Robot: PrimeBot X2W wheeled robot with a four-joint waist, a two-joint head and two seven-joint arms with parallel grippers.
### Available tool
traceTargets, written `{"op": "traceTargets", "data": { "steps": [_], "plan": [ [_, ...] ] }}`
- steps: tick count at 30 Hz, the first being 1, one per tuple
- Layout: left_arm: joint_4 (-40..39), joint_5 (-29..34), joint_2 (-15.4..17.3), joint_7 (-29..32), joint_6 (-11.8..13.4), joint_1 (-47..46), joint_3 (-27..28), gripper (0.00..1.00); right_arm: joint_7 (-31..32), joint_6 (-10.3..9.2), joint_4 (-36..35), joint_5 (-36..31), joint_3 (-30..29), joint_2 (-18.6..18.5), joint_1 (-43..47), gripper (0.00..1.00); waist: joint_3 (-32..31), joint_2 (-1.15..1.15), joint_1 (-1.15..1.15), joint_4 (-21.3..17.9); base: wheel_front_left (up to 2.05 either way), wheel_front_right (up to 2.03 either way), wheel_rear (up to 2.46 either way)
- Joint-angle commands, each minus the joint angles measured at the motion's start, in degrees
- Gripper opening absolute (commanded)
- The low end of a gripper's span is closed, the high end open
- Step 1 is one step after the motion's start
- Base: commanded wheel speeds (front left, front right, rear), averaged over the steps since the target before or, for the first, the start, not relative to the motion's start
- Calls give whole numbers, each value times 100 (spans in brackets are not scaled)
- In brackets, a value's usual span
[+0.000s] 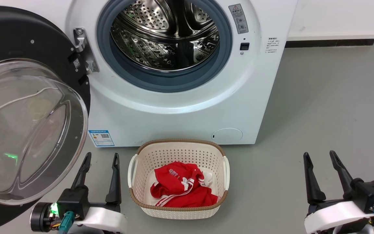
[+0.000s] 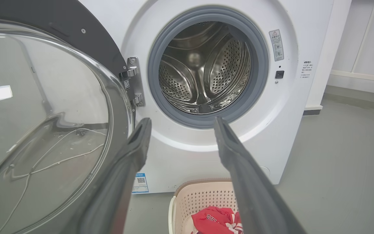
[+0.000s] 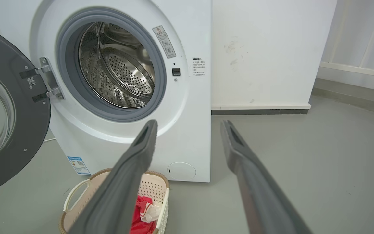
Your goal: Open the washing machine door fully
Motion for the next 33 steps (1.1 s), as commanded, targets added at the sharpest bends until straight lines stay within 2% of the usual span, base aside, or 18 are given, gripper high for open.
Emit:
{"op": "traceTargets", "data": {
  "steps": [1,15,16,19,33],
  "plan": [
    [11,-9,20,-14,13,-83,4,100,0,-2,-24,38,7,4,42,100,3,0,0,7,0,0,0],
    [-27,7,56,-14,30,-98,-3,100,-19,-2,53,94,15,4,3,100,24,0,0,21,0,0,0],
    [-17,-1,38,0,27,-26,-1,0,-6,0,49,56,10,0,-1,0,25,0,0,22,0,0,0],
    [117,-123,27,64,16,-68,61,0,3,1,115,181,21,0,10,0,25,0,0,21,0,0,0],
    [247,-1839,18,474,-76,-168,160,0,307,1,283,1859,-38,-37,-151,0,24,0,0,23,0,0,0]
  ]
}}
